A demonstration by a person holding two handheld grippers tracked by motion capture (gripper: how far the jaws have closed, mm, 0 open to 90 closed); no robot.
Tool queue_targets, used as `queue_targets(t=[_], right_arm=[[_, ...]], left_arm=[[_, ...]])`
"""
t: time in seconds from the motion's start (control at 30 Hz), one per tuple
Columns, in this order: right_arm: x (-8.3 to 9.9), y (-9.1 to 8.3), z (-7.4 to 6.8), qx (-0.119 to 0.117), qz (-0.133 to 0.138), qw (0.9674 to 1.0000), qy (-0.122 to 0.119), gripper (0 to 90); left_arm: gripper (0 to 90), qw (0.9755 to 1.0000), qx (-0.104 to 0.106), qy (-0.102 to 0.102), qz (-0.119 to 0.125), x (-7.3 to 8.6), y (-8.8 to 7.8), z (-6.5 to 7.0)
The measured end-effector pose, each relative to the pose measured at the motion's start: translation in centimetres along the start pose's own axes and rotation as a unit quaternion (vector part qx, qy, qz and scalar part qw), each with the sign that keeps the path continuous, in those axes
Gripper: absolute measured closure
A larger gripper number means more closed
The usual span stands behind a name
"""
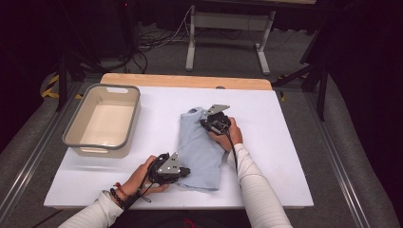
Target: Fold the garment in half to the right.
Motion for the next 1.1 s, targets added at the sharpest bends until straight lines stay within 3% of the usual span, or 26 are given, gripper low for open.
queue_targets(t=[0.1,0.17,0.2,0.33,0.4,0.43,0.47,0.6,0.63,0.73,0.77,0.8,0.83,0.97,1.1], right_arm=[[-0.2,-0.8,-0.1,0.011,0.004,0.9999,-0.007,89.4],[-0.5,-2.2,-0.1,0.008,0.037,0.9993,0.005,90.0],[-0.6,-3.8,-0.5,0.007,0.061,0.9981,0.006,90.0],[-0.6,-6.5,-1.8,0.004,0.075,0.9971,-0.01,90.0],[-0.5,-7.1,-2.2,0.002,0.076,0.997,-0.014,90.0],[-0.4,-7.7,-2.7,0.001,0.076,0.9969,-0.02,90.0],[-0.1,-8.8,-3.9,-0.002,0.078,0.9965,-0.029,88.4],[0.7,-9.4,-5.3,-0.007,0.079,0.9962,-0.035,87.4],[1.4,-9.3,-6.0,-0.003,0.064,0.997,-0.044,86.6],[1.8,-9.3,-6.4,-0.008,0.06,0.9972,-0.044,87.1],[2.1,-9.2,-6.6,-0.01,0.058,0.9972,-0.045,87.2],[2.5,-9.1,-6.8,-0.011,0.052,0.9975,-0.046,87.6],[2.8,-8.8,-6.9,-0.014,0.044,0.9978,-0.047,87.9],[3.3,-8.0,-7.0,-0.017,0.039,0.9984,-0.038,88.4],[3.1,-7.3,-7.1,-0.003,0.041,0.9979,-0.05,90.0]], left_arm=[[85.0,0.9999,0.003,0.002,0.013,-0.2,-0.4,0.0],[83.5,0.9996,-0.005,0.006,0.027,-0.8,-1.2,-0.5],[83.3,0.999,-0.017,-0.006,0.042,-1.4,-1.8,-1.2],[79.6,0.9951,-0.059,-0.021,0.077,-2.8,-2.8,-3.2],[75.8,0.9941,-0.065,-0.025,0.084,-3.0,-3.0,-3.7],[75.8,0.9927,-0.069,-0.037,0.092,-3.2,-3.0,-4.2],[67.3,0.9917,-0.075,-0.046,0.094,-3.4,-2.9,-4.7],[57.3,0.9927,-0.069,-0.061,0.078,-3.5,-1.8,-5.7],[54.2,0.9927,-0.076,-0.067,0.065,-3.3,-1.1,-6.0],[54.0,0.9934,-0.069,-0.074,0.054,-3.2,-0.6,-6.2],[58.9,0.9953,-0.058,-0.066,0.04,-3.0,-0.4,-6.1],[69.7,0.9961,-0.053,-0.062,0.034,-2.9,-0.3,-6.1],[76.3,0.9966,-0.062,-0.052,0.015,-2.5,0.2,-5.8],[82.2,0.996,-0.076,-0.046,0.001,-2.3,0.4,-5.5],[83.4,0.9952,-0.088,-0.043,0.009,-1.8,0.1,-5.2]])
Point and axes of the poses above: each handheld gripper's, and its own axes: y roughly forward along the jaws, x roughly out of its underside, z roughly to its right, the point moved 4 cm from there along y, roughly forward along the jaws, and after that the axes turned 12 degrees about -y, right-handed, at the moved point
